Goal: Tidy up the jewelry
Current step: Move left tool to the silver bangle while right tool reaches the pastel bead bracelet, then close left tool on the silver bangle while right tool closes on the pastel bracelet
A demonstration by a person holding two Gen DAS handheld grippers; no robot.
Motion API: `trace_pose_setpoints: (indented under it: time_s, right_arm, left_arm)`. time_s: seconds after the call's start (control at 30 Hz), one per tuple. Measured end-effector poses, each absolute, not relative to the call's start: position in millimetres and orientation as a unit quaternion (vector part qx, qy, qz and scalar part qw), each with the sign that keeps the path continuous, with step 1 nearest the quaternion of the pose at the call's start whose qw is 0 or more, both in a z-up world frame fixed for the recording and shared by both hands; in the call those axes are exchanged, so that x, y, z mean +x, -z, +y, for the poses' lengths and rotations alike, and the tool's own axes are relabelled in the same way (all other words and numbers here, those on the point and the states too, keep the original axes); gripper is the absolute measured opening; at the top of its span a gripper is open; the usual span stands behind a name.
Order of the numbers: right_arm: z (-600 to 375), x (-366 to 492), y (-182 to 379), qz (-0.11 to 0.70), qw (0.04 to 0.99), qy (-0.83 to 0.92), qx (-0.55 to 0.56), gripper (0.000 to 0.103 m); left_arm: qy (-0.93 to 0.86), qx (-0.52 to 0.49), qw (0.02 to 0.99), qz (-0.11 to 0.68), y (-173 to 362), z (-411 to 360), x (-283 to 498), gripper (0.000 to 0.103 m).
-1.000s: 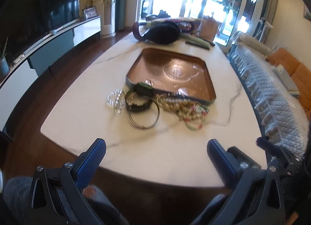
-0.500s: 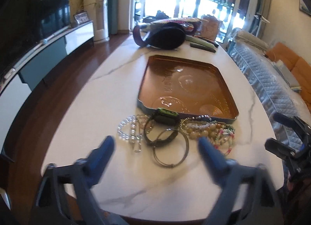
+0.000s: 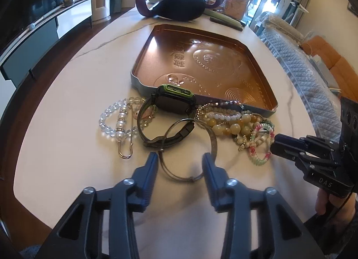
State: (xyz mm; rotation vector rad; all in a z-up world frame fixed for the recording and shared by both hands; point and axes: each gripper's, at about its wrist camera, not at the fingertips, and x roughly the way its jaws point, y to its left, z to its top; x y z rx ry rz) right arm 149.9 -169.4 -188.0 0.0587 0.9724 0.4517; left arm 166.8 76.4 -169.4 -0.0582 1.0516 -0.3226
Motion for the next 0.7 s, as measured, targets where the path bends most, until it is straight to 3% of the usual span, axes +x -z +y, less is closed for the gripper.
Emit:
trace_pose_setpoints:
  time_s: [0.1,0.37,0.47,0.7]
  right_arm:
    - [-168,152,187,0.462,0.857,-0.225,0.032,0.022]
    - [-157,154,188,0.453,0.862,-0.226,0.001,0.019]
    - [-157,151,188,0.449,0.867,-0.216,-0.016,0.007]
    - [-174,145,176,0.423,0.885,-0.193,0.004,0.006]
  left_arm:
    - [0.157,-0.054,0.843,0.512,177,84,170,0.015]
    - [0.154,-0.055,0.845,0.509,179,81,171,0.012]
    - [0.140,-0.060,0.863,0.481,170,85,165,0.008]
    - [0.152,-0.027,0.871,0.467,165,71,157,0.007]
